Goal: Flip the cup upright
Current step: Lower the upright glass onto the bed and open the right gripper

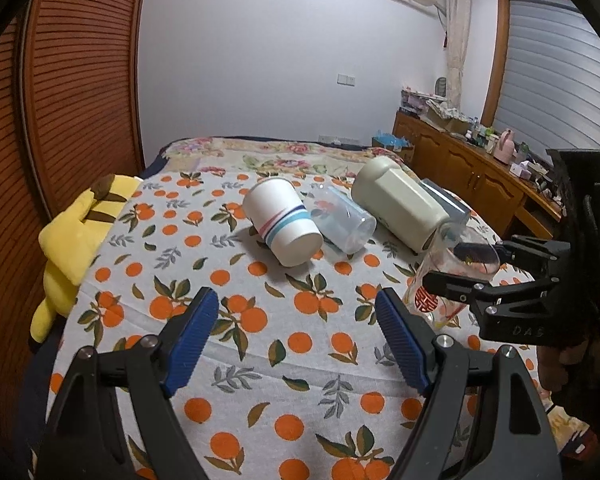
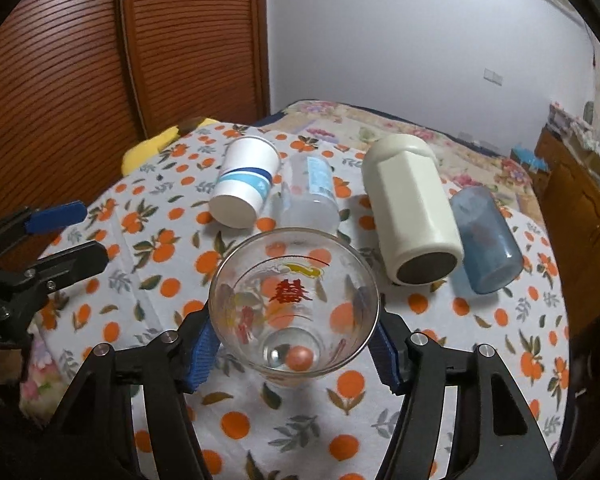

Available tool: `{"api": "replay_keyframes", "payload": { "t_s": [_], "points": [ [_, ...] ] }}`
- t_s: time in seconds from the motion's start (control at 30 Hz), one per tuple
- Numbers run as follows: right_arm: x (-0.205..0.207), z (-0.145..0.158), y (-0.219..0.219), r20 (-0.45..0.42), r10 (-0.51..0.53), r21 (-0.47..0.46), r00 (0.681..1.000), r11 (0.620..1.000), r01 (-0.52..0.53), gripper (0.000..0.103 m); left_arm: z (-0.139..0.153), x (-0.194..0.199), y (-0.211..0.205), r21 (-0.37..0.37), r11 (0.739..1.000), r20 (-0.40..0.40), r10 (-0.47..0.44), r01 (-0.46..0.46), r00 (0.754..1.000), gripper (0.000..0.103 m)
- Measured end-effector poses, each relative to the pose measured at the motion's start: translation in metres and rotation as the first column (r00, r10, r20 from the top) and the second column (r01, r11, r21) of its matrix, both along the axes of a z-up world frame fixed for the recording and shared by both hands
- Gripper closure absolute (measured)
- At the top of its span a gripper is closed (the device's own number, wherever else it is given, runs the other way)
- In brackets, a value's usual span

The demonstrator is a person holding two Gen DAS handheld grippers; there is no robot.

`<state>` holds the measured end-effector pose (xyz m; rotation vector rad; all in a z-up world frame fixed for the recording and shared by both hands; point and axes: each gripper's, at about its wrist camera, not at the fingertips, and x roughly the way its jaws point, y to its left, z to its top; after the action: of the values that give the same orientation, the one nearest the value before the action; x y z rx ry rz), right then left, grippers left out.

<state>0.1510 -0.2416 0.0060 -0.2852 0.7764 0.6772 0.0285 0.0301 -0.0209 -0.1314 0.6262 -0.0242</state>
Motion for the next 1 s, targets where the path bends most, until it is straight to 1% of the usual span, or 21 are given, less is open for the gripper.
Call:
{"api": "replay_keyframes", "payload": {
  "t_s": [0.13,0.2,0.37,0.43,0.5,0.57,0.63,0.73,0.8,0.93,1.0],
  "points": [
    [0.001,0.001,-0.002,-0.018,-0.009,0.025,1.000,1.000,0.009,0.037,0.005,-0.003,-0.001,0.025,1.000,0.020,0.013,-0.014,1.000,0.021],
    [0.000,0.002,-0.004,-0.022,-0.009,0.039,1.000,0.999,0.010,0.031,0.006,-0.004,-0.002,0.036,0.999,0.028,0.021,-0.022,0.999,0.021],
    [-0.009,0.009,-0.009,0.002,-0.014,0.070,1.000,0.997,0.014,0.024,0.014,-0.007,-0.006,0.056,0.998,0.051,0.039,-0.041,0.998,0.021],
    [-0.013,0.012,-0.014,0.015,-0.025,0.087,1.000,0.996,0.023,0.023,0.019,-0.009,-0.008,0.060,0.997,0.066,0.041,-0.045,0.997,0.021],
    [-0.017,0.016,-0.019,0.030,-0.038,0.102,0.999,0.994,0.035,0.016,0.024,-0.011,-0.011,0.067,0.997,0.078,0.040,-0.045,0.996,0.020],
    [-0.022,0.021,-0.028,0.053,-0.056,0.129,0.997,0.990,0.049,0.016,0.028,-0.012,-0.014,0.075,0.996,0.087,0.041,-0.048,0.995,0.020],
    [-0.026,0.026,-0.037,0.072,-0.078,0.157,0.994,0.985,0.066,0.014,0.033,-0.014,-0.018,0.082,0.995,0.098,0.039,-0.047,0.994,0.018],
    [-0.031,0.034,-0.050,0.096,-0.118,0.193,0.988,0.976,0.098,0.011,0.039,-0.017,-0.025,0.088,0.995,0.120,0.026,-0.036,0.992,0.013],
    [-0.034,0.039,-0.058,0.110,-0.151,0.213,0.982,0.969,0.125,0.004,0.043,-0.018,-0.030,0.103,0.994,0.133,0.026,-0.039,0.991,0.011],
    [-0.041,0.049,-0.074,0.134,-0.198,0.257,0.971,0.953,0.159,0.003,0.051,-0.022,-0.042,0.120,0.992,0.142,0.012,-0.029,0.990,0.008],
    [-0.044,0.054,-0.080,0.141,-0.209,0.269,0.968,0.949,0.166,0.003,0.056,-0.025,-0.048,0.125,0.992,0.150,0.006,-0.025,0.989,0.005]
  ]
}}
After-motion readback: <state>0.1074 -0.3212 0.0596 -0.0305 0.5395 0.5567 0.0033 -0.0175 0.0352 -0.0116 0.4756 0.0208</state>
